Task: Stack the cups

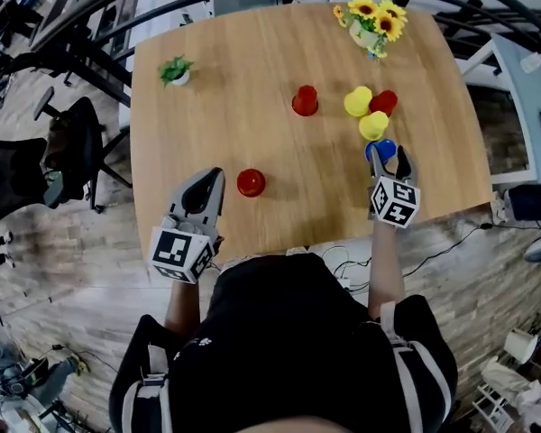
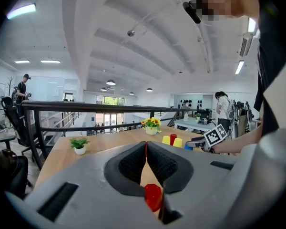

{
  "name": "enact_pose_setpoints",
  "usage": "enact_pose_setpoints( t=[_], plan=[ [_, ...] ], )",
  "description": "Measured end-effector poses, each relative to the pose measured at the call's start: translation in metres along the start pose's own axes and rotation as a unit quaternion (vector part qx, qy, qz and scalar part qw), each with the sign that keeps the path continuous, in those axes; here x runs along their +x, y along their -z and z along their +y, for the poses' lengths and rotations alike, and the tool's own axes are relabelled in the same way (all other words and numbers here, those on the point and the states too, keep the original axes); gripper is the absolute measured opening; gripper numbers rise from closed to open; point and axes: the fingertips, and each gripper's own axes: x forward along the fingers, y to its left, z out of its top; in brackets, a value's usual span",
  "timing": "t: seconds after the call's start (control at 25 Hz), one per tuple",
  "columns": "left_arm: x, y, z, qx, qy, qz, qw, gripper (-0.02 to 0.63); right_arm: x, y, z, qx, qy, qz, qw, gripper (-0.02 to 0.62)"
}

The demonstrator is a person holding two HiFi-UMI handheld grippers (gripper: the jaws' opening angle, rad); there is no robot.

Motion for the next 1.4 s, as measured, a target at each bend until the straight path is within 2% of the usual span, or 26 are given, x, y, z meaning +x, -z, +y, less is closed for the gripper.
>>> enact_pose_setpoints(
  t=[0.2, 0.28, 0.68, 1.04, 1.4],
  plan=[
    [-0.006, 0.002, -0.005, 0.007, -0.015, 0.002, 0.9999, 0.015, 0.009, 0.012, 0.000, 0.005, -0.016, 0.011, 1.000, 0.275],
    [-0.008, 0.003, -0.006, 0.010, -0.017, 0.003, 0.9998, 0.014, 0.009, 0.014, 0.000, 0.007, -0.018, 0.011, 1.000, 0.225],
    [-0.005, -0.002, -0.007, 0.024, 0.002, -0.002, 0.9997, 0.014, -0.009, 0.003, 0.017, 0.006, -0.028, -0.006, 1.000, 0.222],
    [-0.011, -0.009, 0.008, 0.029, 0.019, -0.015, 0.9993, 0.014, -0.026, -0.014, 0.109, -0.011, -0.110, -0.022, 0.994, 0.222],
    [-0.027, -0.006, 0.034, 0.027, 0.014, -0.021, 0.9993, 0.014, -0.037, 0.003, 0.207, -0.056, -0.196, 0.001, 0.979, 0.222]
  ],
)
